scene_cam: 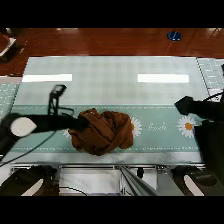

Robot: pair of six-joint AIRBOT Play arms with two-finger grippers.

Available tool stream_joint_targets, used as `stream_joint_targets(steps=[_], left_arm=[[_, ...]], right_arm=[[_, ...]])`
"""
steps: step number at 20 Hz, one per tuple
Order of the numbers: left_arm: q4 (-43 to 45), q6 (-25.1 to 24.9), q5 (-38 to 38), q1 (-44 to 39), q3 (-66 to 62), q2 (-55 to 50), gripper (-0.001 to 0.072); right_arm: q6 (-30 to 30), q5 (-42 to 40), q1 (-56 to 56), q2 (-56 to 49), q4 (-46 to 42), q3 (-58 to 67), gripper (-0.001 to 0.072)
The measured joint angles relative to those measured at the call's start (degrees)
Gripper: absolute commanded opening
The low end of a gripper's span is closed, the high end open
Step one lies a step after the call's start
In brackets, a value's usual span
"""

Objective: Fold the shirts.

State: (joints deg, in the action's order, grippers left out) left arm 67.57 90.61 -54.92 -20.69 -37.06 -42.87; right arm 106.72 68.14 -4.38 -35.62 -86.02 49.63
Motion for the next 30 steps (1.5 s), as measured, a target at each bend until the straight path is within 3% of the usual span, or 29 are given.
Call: stream_joint_targets(steps=[5,7,10,13,16,17,18,19,24,28,30], left_arm=[[4.74,-0.31,-5.51,20.68,-5.20,1.62,0.0698],[-2.21,-4.50,-7.80,27.56,-1.03,-1.49,0.0698],[-15.17,-15.08,-11.56,32.22,4.13,-9.99,0.0698],[-24.85,-23.63,-13.44,31.82,5.49,-19.54,0.0698],[-29.49,-28.39,-15.72,28.41,4.35,-27.96,0.0692],[-30.29,-29.55,-16.94,26.97,3.63,-30.18,0.0530],[-30.91,-30.84,-18.58,25.31,2.75,-32.24,0.0188],[-31.43,-32.09,-19.98,23.78,1.90,-33.81,0.0029],[-32.72,-36.76,-23.19,18.82,-2.29,-37.53,0.0029],[-33.22,-37.79,-24.09,17.84,-4.74,-38.12,0.0029],[-33.29,-38.03,-24.09,17.66,-5.29,-38.23,0.0029]], right_arm=[[0.61,5.49,12.72,0.87,-13.33,0.48,0.0617],[-1.01,5.35,16.61,1.79,-7.17,-5.44,0.0617],[-8.66,3.48,17.77,2.43,10.67,-15.61,0.0617],[-12.90,1.77,14.45,2.64,21.29,-22.12,0.0617],[-13.11,0.63,8.57,2.73,25.81,-25.59,0.0617],[-12.35,-0.17,6.29,2.75,26.67,-26.43,0.0617],[-11.19,-0.96,3.63,2.43,27.39,-27.30,0.0617],[-10.21,-1.75,1.01,1.77,27.78,-28.02,0.0617],[-6.62,-9.77,-13.94,-7.58,32.87,-29.77,0.0617],[-10.08,-18.10,-21.24,-18.93,40.96,-27.91,0.0610],[-12.85,-20.76,-22.91,-24.68,44.52,-25.18,0.0444]])
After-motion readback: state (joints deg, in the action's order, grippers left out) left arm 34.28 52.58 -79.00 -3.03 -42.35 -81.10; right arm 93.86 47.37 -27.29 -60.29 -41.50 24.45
